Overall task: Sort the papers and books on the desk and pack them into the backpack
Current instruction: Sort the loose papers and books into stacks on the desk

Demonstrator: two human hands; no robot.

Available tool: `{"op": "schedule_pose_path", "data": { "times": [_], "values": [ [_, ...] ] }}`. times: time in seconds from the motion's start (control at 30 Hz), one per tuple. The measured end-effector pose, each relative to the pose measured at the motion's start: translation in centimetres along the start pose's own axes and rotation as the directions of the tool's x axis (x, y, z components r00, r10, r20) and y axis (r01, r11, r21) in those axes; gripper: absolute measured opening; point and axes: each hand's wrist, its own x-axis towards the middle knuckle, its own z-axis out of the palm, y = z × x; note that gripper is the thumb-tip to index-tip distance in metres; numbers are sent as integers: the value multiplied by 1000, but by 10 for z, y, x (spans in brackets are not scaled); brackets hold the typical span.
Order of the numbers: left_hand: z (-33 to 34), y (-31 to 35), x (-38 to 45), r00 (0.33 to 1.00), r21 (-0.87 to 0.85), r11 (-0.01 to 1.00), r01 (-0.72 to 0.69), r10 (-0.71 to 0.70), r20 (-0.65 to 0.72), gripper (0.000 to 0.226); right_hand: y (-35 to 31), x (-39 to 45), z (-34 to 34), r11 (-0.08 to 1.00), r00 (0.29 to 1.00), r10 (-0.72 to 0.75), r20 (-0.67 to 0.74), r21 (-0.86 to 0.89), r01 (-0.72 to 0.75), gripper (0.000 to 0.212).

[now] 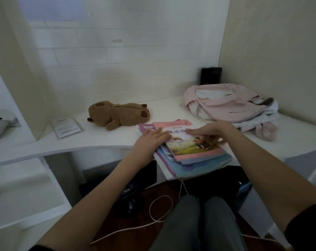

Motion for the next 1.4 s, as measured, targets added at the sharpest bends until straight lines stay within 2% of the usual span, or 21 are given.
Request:
{"op": "schedule_pose_path", "data": {
  "times": [0.03, 0.1, 0.13, 0.17, 0.2, 0.3, 0.33, 0.37, 0.43, 0.47, 0.5, 0.57, 0.63, 0.73, 0.87, 0.93, 1.07, 1.13, 1.23, 1.33, 1.4],
  "values": [
    [3, -5, -3, 999, 22, 999, 34, -33, -21, 43, 2, -8, 2, 1000, 1000, 3, 4, 17, -3, 99],
    [7, -5, -8, 967, -197, 952, 233, -249, -59, 40, 6, -20, 9, 998, 1000, 24, 1, 54, -24, 94],
    [0, 7, -8, 890, -453, 812, 368, -449, -82, 37, 6, -23, 15, 998, 999, 32, -26, 61, -31, 93],
    [-2, 18, -6, 769, -676, 582, 453, -639, -35, 35, 7, -24, 20, 999, 996, 27, -91, 34, -24, 93],
    [-6, 28, -5, 620, -760, 383, 525, -784, 33, 33, 7, -22, 27, 999, 985, 14, -173, -34, -20, 94],
    [-2, 40, -19, 395, -601, 290, 745, -917, 48, 22, 11, -20, 45, 977, 930, -45, -365, -210, -36, 96],
    [3, 38, -26, 351, -634, 178, 753, -923, 158, 20, 12, -19, 49, 978, 918, -58, -393, -206, -27, 93],
    [5, 37, -30, 320, -711, -31, 702, -879, 353, 19, 13, -19, 51, 981, 910, -67, -409, -195, -16, 90],
    [2, 32, -37, 388, -644, -535, 547, -519, 761, 41, 15, -21, 55, 985, 907, -72, -414, -175, -1, 87],
    [-5, 31, -40, 411, -538, -713, 451, -369, 834, 60, 15, -22, 56, 985, 906, -75, -417, -172, 2, 86],
    [-8, 27, -40, 446, -482, -781, 397, -295, 845, 75, 14, -24, 58, 984, 901, -82, -425, -177, 6, 85],
    [-19, 22, -31, 511, -521, -747, 412, -284, 811, 80, 12, -27, 60, 985, 895, -82, -439, -172, 6, 83],
    [-31, 25, -20, 527, -617, -567, 545, -340, 779, 54, 11, -33, 62, 992, 914, -65, -400, -127, 15, 83],
    [-32, 25, -11, 438, -594, -342, 728, -435, 787, 24, 13, -41, 61, 975, 985, 52, -167, 222, -14, 93],
    [-34, 20, -12, 439, -571, -309, 760, -403, 803, 21, 28, -40, 69, 902, 991, 97, 91, 413, -126, 116],
    [-34, 17, -13, 456, -580, -291, 761, -396, 797, 20, 41, -29, 76, 824, 985, -26, 171, 561, -76, 114],
    [-39, 14, -8, 505, -631, -279, 724, -408, 761, 17, 56, -25, 74, 671, 971, -228, 69, 734, 106, 66],
    [-44, 10, -1, 532, -656, -273, 704, -408, 742, 17, 54, -26, 67, 615, 964, -265, -3, 770, 171, 61],
    [-53, 0, 17, 628, -752, -299, 588, -417, 657, 30, 34, -28, 44, 417, 920, -367, -135, 860, 293, 45],
    [-60, -10, 45, 747, -881, -193, 432, -470, 470, 38, 11, -22, 9, 268, 865, -385, -323, 857, 440, 45],
    [-61, -20, 67, 784, -924, -122, 363, -496, 373, 38, 2, -9, -13, 209, 803, -385, -455, 805, 555, 52]
  ]
}}
